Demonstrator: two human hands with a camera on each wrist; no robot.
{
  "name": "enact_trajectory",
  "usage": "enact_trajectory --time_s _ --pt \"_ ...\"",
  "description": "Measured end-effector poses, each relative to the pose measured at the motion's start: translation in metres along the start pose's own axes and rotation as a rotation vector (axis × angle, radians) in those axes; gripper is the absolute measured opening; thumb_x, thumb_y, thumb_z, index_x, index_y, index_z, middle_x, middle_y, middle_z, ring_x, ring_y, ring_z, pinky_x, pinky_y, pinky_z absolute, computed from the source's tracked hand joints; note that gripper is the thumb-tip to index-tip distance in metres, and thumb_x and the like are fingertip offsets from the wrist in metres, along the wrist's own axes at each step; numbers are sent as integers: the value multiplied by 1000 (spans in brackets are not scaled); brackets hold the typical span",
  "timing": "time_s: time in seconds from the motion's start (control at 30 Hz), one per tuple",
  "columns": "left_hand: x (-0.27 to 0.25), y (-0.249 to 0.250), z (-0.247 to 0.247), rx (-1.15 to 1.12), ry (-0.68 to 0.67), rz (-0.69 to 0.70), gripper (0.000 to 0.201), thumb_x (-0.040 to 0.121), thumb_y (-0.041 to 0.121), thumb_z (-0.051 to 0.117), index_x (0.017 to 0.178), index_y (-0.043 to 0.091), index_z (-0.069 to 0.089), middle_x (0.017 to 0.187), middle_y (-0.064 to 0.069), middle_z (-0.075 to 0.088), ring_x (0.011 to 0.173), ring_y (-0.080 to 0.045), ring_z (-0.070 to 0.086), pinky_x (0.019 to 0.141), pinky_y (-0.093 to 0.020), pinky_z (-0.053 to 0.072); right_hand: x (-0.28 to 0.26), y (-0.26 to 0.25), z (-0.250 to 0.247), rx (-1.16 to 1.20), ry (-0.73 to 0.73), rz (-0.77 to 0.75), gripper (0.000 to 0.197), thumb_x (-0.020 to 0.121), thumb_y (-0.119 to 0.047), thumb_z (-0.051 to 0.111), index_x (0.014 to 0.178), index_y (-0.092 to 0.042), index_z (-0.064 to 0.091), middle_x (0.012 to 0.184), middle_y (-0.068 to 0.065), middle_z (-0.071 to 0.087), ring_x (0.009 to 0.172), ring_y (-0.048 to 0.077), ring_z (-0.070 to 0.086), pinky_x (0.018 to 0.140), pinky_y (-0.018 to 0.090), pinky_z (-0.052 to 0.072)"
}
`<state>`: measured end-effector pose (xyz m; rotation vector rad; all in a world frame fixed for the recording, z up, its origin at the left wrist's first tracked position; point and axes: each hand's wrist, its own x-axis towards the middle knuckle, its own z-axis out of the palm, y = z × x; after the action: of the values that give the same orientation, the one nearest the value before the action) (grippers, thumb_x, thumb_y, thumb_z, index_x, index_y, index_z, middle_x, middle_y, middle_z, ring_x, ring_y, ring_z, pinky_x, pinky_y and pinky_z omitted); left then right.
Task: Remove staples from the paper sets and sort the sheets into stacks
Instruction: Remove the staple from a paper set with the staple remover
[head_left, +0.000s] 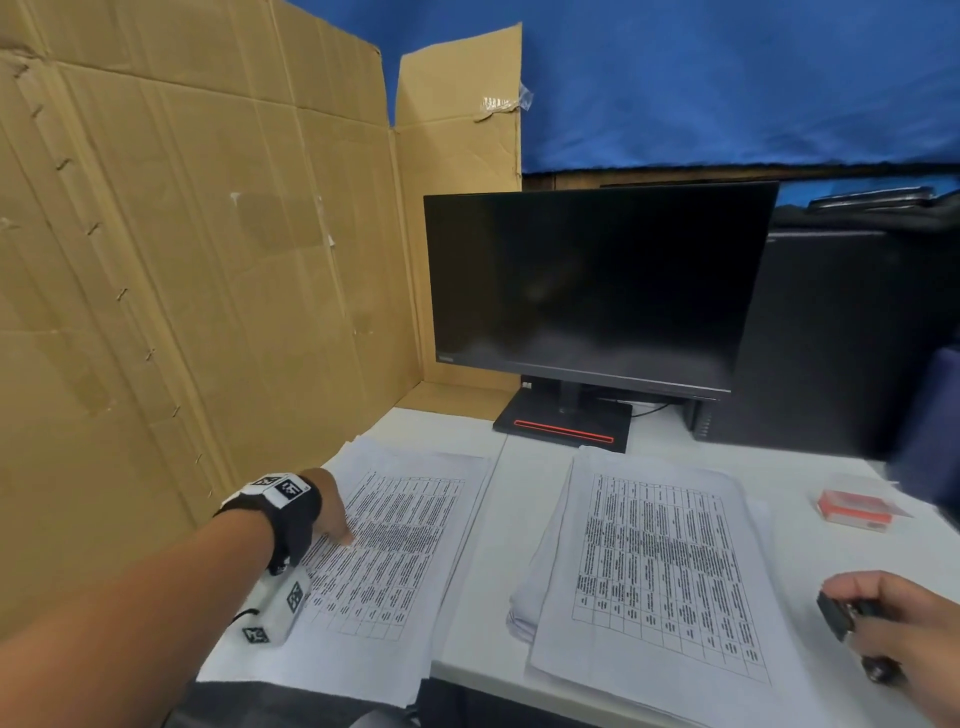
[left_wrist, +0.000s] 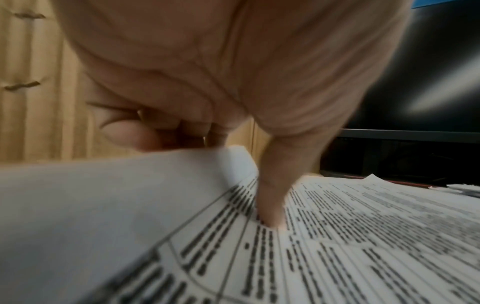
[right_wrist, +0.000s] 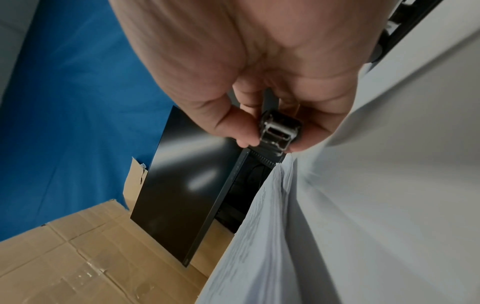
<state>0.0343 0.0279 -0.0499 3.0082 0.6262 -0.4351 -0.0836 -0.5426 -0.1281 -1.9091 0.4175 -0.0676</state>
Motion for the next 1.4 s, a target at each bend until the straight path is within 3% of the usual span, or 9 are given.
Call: enact_trajectory --time_s 0.13,0.37,0.63,0.77,0.9,1.0,1.1,1.27,1.4 --pt "-6 2 -3 -93 143 42 35 98 20 57 130 9 62 124 -8 69 110 -25 67 86 -29 51 -5 -5 2 67 11 53 47 72 18 61 78 -26 76 70 23 68 57 32 56 64 28 47" --pt "-62 -5 -42 -812 457 201 9 96 17 68 98 14 60 91 -9 70 71 -21 59 62 -30 42 -34 -51 11 715 -25 182 51 53 11 38 93 -13 60 89 16 59 73 27 52 61 31 49" --pt "-157 15 -87 -1520 645 624 17 93 17 73 95 31 64 97 4 77 95 -20 74 84 -42 57 -89 -110 25 549 -92 -92 9 83 -5 64 87 -11 68 68 0 54 53 19 45 54 26 31" --pt "-203 52 -82 -1736 444 778 19 89 8 71 98 22 62 98 -3 80 90 -24 76 80 -42 59 -120 -137 25 205 -9 -454 43 65 -59 80 97 -31 73 65 -3 55 54 11 47 44 18 37" --pt "-231 94 -37 -1878 -17 753 33 76 9 71 107 10 59 108 -20 77 88 -35 75 75 -50 64 -143 -151 22 94 -38 -579 73 51 -80 76 114 -44 68 91 -15 69 75 -2 65 66 8 46" --pt "-242 122 -10 -1812 -282 732 42 76 7 73 115 2 58 113 -26 74 94 -41 73 80 -52 63 -140 -149 22 234 -59 -567 36 74 -52 81 107 -44 72 103 -25 75 92 -8 69 82 20 52" --pt "-236 137 3 -1678 -152 688 49 71 19 84 113 7 60 115 -19 75 99 -31 75 81 -41 63 -130 -143 12 351 -70 -464 36 82 -13 75 114 -28 69 97 -20 77 85 -7 71 71 12 54" --pt "-216 135 2 -1660 -62 658 120 43 46 99 147 33 41 144 5 55 134 -17 52 111 -41 44 -122 -139 0 326 -246 -430 43 71 -30 90 111 -37 75 117 -1 75 109 18 71 99 44 49" --pt "-216 125 2 -1801 -373 851 68 65 24 94 125 3 70 127 -23 70 116 -41 69 95 -46 60 -112 -128 6 427 -417 -345 72 45 -40 100 112 -25 76 120 11 73 112 30 70 96 46 55"
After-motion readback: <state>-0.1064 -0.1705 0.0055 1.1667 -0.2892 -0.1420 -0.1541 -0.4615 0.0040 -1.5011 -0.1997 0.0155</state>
